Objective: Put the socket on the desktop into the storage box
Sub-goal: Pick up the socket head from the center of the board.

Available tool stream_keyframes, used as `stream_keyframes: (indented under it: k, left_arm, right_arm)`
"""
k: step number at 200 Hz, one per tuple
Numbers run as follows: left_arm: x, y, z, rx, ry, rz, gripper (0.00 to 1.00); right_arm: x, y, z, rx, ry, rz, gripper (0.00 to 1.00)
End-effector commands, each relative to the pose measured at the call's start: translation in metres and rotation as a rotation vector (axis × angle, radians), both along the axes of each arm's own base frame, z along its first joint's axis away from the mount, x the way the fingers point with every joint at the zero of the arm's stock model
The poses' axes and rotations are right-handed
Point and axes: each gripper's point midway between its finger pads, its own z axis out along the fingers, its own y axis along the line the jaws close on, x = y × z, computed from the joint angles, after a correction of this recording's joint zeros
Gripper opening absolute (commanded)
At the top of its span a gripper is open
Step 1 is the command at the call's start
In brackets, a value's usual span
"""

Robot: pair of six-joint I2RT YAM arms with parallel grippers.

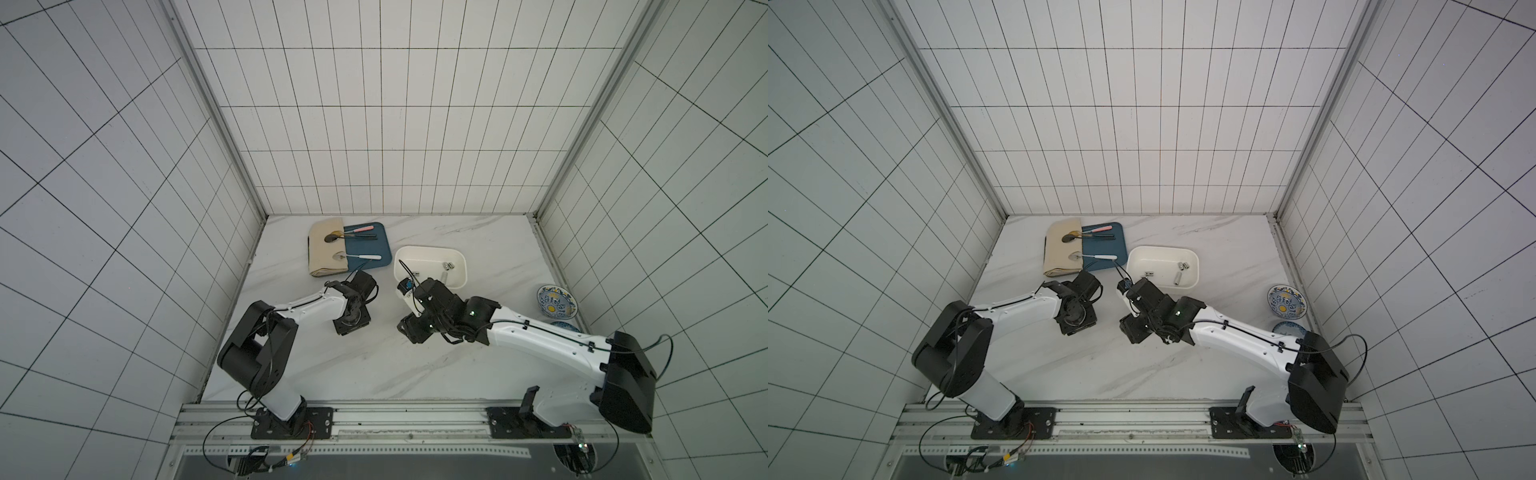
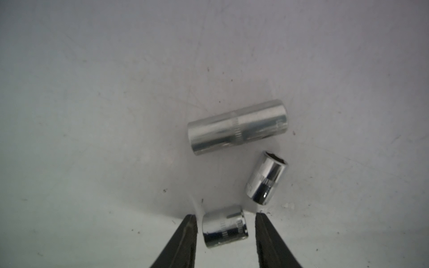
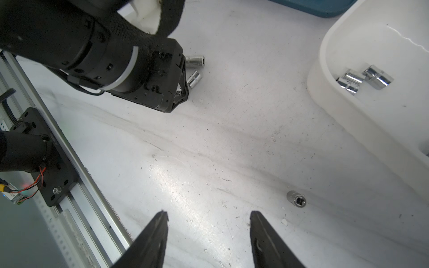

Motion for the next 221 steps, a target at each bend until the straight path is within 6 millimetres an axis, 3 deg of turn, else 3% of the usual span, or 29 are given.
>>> stream_keyframes:
  k: [1,107,221]
  left_arm:
    - [0.002,0.005,-0.004,0.016,-0.006,0.016,0.42]
    - [-0.002,0.003,0.000,-0.010,-0.005,0.012,0.27]
    - [0.025,-0.024,0.049,-0.099,-0.091,-0.034,0.27]
  right_arm:
    - [0.004,0.004,0.019,0.043,-0.041,-0.011,0.59]
    - [0.004,0.003,0.020,0.046,-0.045,-0.012,0.59]
    - [0.005,-0.007,0.024,0.044,-0.072,-0.025,0.59]
